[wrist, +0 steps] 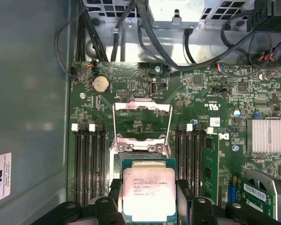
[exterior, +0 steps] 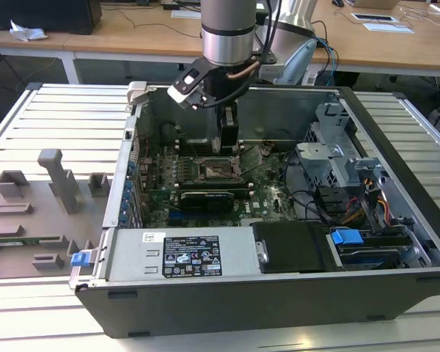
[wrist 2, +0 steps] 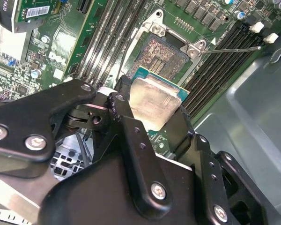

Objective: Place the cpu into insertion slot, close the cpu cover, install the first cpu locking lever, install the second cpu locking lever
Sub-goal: 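Place the cpu into insertion slot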

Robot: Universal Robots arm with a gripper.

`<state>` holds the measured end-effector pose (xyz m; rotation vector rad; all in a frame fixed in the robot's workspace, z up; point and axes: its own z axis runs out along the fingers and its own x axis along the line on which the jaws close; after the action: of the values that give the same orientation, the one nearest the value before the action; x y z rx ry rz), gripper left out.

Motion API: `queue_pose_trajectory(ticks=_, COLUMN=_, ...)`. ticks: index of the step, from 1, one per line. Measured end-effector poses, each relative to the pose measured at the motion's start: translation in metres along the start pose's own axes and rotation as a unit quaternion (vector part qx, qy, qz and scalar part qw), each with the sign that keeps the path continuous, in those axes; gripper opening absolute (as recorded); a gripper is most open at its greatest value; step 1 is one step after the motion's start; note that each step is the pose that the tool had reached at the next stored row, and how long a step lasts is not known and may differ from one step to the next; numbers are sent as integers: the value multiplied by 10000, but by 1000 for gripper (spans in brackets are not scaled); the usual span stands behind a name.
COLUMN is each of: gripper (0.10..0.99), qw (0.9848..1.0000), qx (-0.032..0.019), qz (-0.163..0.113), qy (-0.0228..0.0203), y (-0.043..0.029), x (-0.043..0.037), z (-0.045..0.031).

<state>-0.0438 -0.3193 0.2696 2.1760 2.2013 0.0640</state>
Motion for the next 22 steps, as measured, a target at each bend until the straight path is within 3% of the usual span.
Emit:
queue_pose_trajectory(ticks=9, gripper=541, qw=10000, qx=0, qz=0, qy=0, y=-5, x=0, z=78)
queue_pose_trajectory(ticks=22, gripper=541, qw=10000, qx=0, qz=0, qy=1, y=-7, x=1, z=112)
